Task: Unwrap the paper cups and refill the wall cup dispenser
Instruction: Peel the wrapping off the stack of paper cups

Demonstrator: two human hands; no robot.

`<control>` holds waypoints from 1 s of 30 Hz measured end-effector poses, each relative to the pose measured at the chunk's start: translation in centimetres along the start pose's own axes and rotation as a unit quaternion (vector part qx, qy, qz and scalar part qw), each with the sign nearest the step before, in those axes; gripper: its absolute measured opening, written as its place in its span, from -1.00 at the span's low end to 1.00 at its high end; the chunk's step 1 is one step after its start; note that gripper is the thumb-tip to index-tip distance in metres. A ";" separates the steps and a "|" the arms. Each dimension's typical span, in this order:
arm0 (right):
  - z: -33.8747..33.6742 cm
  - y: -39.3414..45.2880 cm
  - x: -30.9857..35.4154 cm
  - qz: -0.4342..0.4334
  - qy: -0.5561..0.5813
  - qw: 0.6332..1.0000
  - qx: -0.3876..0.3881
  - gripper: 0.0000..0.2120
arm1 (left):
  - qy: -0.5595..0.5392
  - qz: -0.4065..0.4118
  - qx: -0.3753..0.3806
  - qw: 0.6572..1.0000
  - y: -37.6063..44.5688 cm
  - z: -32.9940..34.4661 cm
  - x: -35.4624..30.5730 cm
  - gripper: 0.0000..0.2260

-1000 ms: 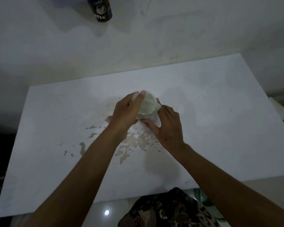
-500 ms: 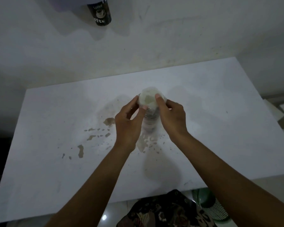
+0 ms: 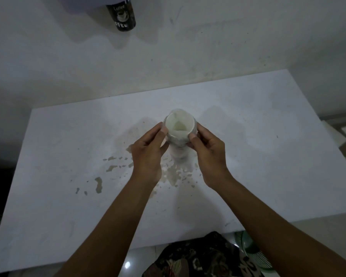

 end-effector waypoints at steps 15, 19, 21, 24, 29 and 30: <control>-0.1 1.8 0.8 0.045 -0.040 0.998 -0.007 -0.59 | 0.211 0.059 -0.071 0.973 1.8 -1.0 2.0 -0.75; -0.5 1.8 0.5 0.137 0.041 0.990 -0.016 -0.68 | 0.239 0.041 -0.061 0.968 2.6 -0.4 0.7 -0.77; -0.6 1.9 0.6 0.157 0.039 0.987 0.000 -0.72 | 0.190 0.041 -0.067 0.979 2.8 -0.3 -0.2 -0.79; -0.6 2.5 0.9 0.147 -0.005 0.989 -0.010 -0.80 | 0.085 -0.005 -0.038 0.996 2.8 0.5 -0.8 -0.85; -0.1 3.6 1.1 0.124 0.000 0.990 -0.064 -0.83 | 0.103 0.039 -0.069 0.991 2.8 1.5 0.6 -0.84; 0.0 3.7 0.8 0.126 0.018 0.990 -0.065 -0.83 | 0.105 0.051 -0.076 0.990 2.7 1.5 1.0 -0.84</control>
Point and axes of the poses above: each hand's wrist, its own y-axis towards the middle knuckle, its own z-axis out of the palm, x = y × z, the point moved 1 cm from there along y, towards the middle knuckle, and after that the axes turned 12 degrees about -z, right-handed, at the moved point
